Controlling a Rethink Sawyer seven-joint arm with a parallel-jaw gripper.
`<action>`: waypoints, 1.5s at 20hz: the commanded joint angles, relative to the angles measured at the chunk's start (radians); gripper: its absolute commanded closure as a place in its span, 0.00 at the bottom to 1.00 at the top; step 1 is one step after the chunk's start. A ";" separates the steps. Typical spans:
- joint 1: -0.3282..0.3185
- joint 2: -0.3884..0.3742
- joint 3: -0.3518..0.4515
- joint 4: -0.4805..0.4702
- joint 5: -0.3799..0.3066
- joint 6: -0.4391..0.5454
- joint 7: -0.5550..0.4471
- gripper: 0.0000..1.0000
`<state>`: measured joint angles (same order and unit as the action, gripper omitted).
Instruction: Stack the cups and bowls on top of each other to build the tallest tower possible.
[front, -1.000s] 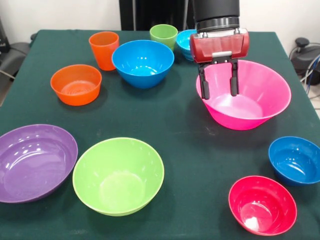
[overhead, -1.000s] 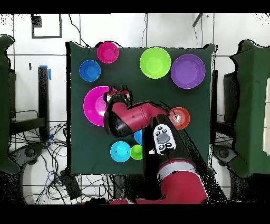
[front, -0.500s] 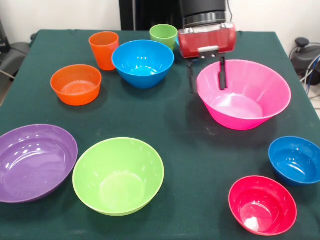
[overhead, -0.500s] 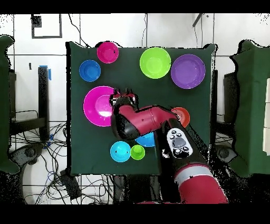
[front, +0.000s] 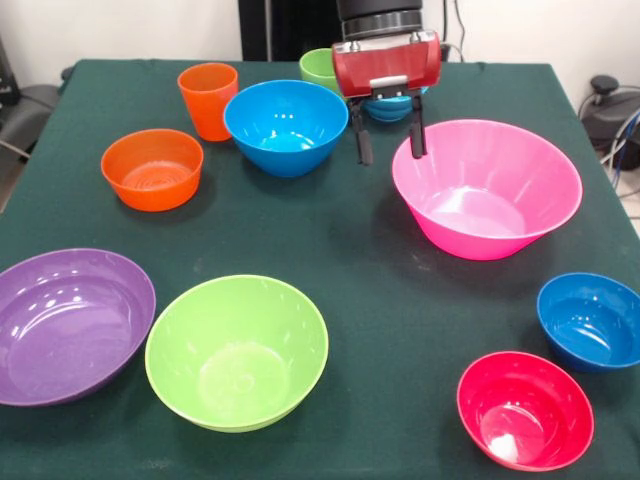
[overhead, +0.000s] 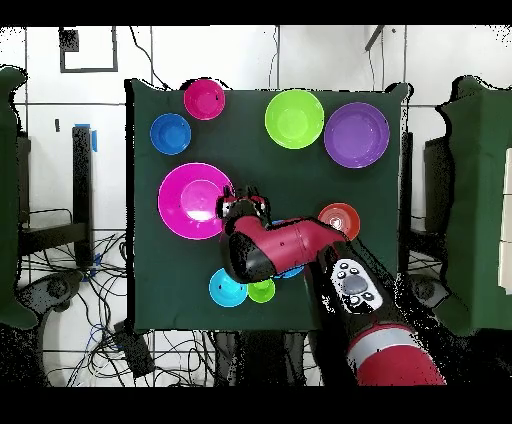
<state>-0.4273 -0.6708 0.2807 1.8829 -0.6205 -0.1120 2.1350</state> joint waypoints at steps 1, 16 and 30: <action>0.223 0.012 -0.202 -0.009 -0.074 -0.076 0.005 0.00; 0.299 0.177 -0.291 -0.138 -0.068 -0.209 -0.004 0.00; 0.160 0.104 -0.100 -0.089 -0.154 -0.059 0.008 0.00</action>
<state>-0.2433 -0.5715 0.0505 1.8265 -0.6952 -0.3230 2.1350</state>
